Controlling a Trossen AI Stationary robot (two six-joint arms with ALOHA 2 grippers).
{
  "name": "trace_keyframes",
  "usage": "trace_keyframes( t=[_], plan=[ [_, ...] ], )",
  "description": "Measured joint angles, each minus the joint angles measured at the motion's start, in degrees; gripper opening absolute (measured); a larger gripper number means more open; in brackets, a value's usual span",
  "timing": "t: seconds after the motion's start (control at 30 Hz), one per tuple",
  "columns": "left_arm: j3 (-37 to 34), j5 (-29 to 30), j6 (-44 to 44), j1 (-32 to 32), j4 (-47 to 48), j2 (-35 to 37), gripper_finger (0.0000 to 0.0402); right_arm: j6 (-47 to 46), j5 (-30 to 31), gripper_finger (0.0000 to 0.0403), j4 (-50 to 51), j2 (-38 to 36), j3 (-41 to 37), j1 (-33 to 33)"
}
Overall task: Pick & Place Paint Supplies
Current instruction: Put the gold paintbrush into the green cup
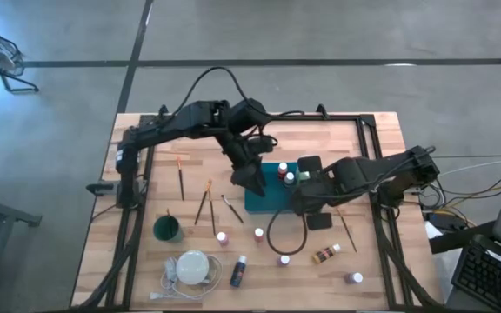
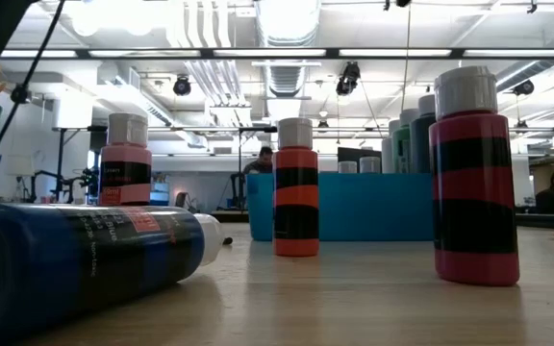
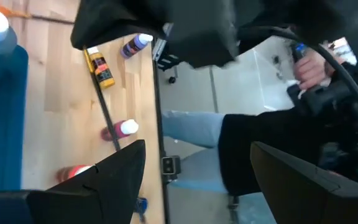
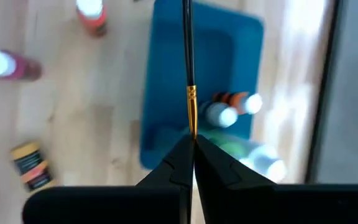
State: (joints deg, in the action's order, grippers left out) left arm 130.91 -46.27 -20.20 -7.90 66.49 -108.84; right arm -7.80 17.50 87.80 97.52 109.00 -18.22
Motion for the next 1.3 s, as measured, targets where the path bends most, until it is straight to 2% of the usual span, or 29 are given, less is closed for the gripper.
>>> trace_keyframes(
  t=[0.27, 0.4, 0.77, 1.0, 1.17, 1.3],
  plan=[
    [-0.06, -14.1, -20.13, -2.89, -14.32, -4.85, 0.0295, 10.07, 14.58, 0.0008, -1.39, 0.15, 5.52, -3.24],
    [-0.02, -18.92, -26.68, -3.67, -20.4, -6.07, 0.0295, 11.92, 17.85, 0.0008, -1.36, 0.21, 5.67, -4.0],
    [-0.02, -20.07, -27.49, -7.25, -20.14, -6.23, 0.0295, 11.2, 19.78, 0.0008, -1.35, 0.32, 7.48, -7.83],
    [-0.41, -20.19, -30.72, -7.92, -20.42, -6.23, 0.0295, 13.74, 32.79, 0.0008, -1.4, 0.21, 10.49, -11.57],
    [-0.59, -20.86, -33.14, -7.92, -22.85, -6.23, 0.0295, 18.3, 41.29, 0.0008, -1.47, 0.51, 9.07, -11.5],
    [-0.78, -20.97, -33.4, -7.94, -22.96, -6.2, 0.0295, 20.71, 45.47, 0.0008, -2.8, 0.55, 8.34, -11.28]
  ],
)
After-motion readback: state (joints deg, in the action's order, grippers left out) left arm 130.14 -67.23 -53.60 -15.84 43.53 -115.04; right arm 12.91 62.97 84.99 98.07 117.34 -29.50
